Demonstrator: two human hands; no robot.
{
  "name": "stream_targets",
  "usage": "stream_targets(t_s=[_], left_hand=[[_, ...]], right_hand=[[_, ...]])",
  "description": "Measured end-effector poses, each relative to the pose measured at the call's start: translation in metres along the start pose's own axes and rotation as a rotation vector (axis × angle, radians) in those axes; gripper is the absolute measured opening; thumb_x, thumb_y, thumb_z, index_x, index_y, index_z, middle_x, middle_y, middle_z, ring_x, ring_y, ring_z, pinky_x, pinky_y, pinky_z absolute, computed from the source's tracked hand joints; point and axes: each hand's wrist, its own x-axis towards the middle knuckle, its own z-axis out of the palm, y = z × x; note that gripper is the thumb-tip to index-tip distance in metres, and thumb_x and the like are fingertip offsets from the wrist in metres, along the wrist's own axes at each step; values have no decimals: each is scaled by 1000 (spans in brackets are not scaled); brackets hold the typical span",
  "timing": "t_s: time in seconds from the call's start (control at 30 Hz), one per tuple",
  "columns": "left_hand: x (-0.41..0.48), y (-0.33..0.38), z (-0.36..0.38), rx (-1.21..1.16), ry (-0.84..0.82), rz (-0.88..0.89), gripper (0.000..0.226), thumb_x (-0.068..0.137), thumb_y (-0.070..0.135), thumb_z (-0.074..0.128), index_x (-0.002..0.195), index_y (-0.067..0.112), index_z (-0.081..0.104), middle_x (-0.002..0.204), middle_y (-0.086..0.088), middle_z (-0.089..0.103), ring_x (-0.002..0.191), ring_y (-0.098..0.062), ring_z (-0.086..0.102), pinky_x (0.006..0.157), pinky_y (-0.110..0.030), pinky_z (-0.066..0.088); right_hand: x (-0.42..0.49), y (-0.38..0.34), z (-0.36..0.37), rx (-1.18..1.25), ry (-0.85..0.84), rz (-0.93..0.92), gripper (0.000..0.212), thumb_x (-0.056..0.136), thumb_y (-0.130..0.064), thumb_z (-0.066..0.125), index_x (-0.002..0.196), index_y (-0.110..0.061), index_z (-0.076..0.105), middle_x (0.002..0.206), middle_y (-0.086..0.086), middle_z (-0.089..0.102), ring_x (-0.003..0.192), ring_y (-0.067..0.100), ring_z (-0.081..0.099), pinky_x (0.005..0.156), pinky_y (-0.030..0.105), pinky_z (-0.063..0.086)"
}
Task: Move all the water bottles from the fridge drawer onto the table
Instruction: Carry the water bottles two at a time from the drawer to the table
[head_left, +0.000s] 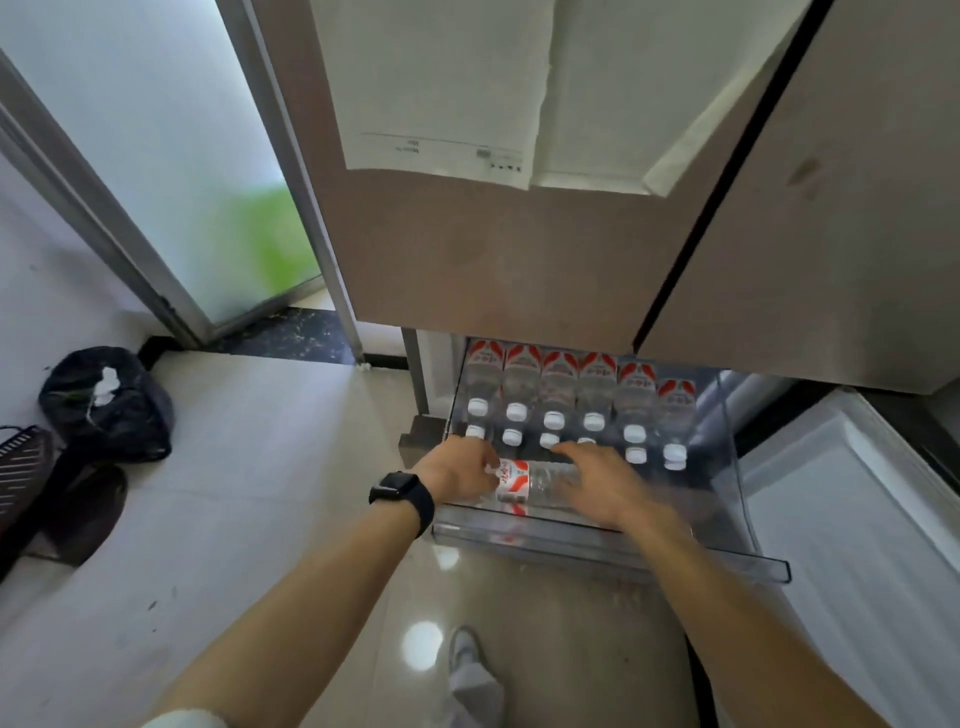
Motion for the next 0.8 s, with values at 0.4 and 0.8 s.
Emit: stream_targets(t_s=[0.4,0.8], left_hand=[[49,-7,27,258,-299,51,42,98,33,62,133,11,61,132,-9,63,120,-26,59,100,-35,50],[67,-12,39,201,-457,54,59,102,42,55,150,10,42,154,-10,43,141,-27,41,112,-31,32]], right_hand=[[75,-13,38,-130,-174,-23,66,77,-68,70,131,-33,55,133,-3,61,116,22,59,94,39,51],[78,38,38,-234,-263,178,83,76,-48,80,140,-14,40,138,11,54,119,30,59,95,41,52]])
